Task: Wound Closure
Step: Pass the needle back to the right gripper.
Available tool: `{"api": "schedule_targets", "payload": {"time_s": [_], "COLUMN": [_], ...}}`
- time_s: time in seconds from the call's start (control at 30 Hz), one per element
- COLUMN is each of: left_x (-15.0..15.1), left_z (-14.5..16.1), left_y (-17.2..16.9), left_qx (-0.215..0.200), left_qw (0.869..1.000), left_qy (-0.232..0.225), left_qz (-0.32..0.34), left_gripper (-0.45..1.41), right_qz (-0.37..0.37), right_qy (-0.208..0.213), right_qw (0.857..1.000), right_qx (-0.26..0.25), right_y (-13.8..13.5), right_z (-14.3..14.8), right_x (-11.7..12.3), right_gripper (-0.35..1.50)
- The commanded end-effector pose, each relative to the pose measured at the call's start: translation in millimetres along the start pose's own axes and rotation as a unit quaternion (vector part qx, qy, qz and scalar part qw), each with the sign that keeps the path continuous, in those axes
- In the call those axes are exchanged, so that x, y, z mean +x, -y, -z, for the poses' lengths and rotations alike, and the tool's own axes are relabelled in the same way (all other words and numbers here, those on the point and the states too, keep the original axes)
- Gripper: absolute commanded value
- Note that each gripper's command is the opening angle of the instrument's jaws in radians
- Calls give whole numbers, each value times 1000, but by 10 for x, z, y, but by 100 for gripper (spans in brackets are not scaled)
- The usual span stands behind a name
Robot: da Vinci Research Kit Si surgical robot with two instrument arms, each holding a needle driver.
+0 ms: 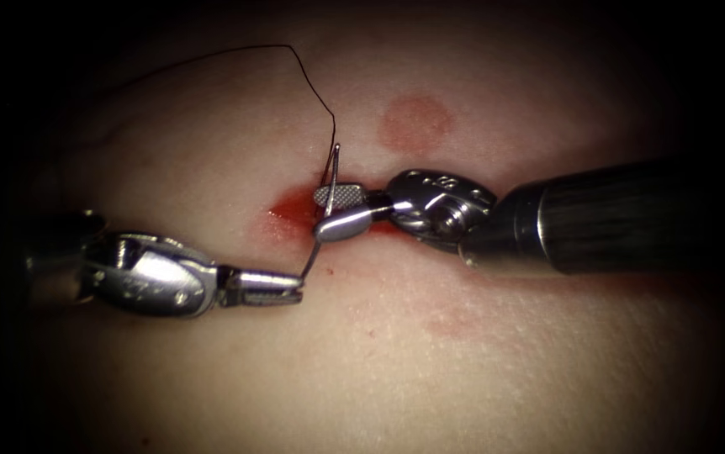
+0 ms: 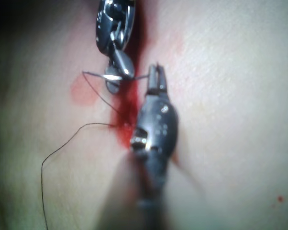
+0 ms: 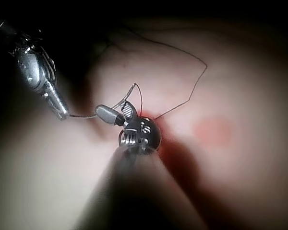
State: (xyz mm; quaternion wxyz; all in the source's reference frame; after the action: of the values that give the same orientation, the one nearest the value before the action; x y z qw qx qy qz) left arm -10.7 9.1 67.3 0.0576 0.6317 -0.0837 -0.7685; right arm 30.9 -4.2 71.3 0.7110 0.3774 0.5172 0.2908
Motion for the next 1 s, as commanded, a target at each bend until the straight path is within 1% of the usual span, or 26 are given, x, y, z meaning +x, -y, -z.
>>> {"api": "schedule_targets", "payload": {"time_s": [0.03,0.27,0.43,0.6,0.7,0.77,0.83,0.87,0.9,0.97,1.0], "left_x": [-5,-6,-5,-5,-5,-5,-5,-5,-5,-4,-4], "left_z": [-7,-8,-8,-8,-8,-8,-8,-8,-8,-8,-8], "left_y": [-3,-5,-7,-7,-7,-7,-7,-7,-7,-7,-7], "left_qx": [-2,0,2,3,3,4,4,4,4,4,4], "left_qw": [1000,1000,1000,1000,1000,1000,1000,1000,1000,1000,1000], "left_qy": [1,6,10,11,12,12,12,12,12,13,13], "left_qz": [-1,-5,-7,-7,-7,-7,-7,-7,-7,-7,-7], "left_gripper": [-35,-35,-35,-35,-35,-35,-35,-35,-35,-35,-35], "right_qz": [0,-10,-13,-16,-17,-20,-22,-25,-28,-31,-32], "right_qy": [-2,-8,-15,-16,-16,-16,-17,-16,-14,-13,-13], "right_qw": [1000,1000,999,999,999,999,999,999,999,999,999], "right_qx": [1,-8,-28,-33,-33,-33,-31,-26,-19,-16,-16], "right_y": [-2,-3,-5,-5,-5,-5,-5,-5,-4,-4,-5], "right_z": [-10,-16,-17,-16,-16,-16,-16,-15,-15,-14,-13], "right_x": [-4,-1,0,0,1,1,0,0,0,1,1], "right_gripper": [121,121,120,120,116,109,91,71,42,-35,-35]}}
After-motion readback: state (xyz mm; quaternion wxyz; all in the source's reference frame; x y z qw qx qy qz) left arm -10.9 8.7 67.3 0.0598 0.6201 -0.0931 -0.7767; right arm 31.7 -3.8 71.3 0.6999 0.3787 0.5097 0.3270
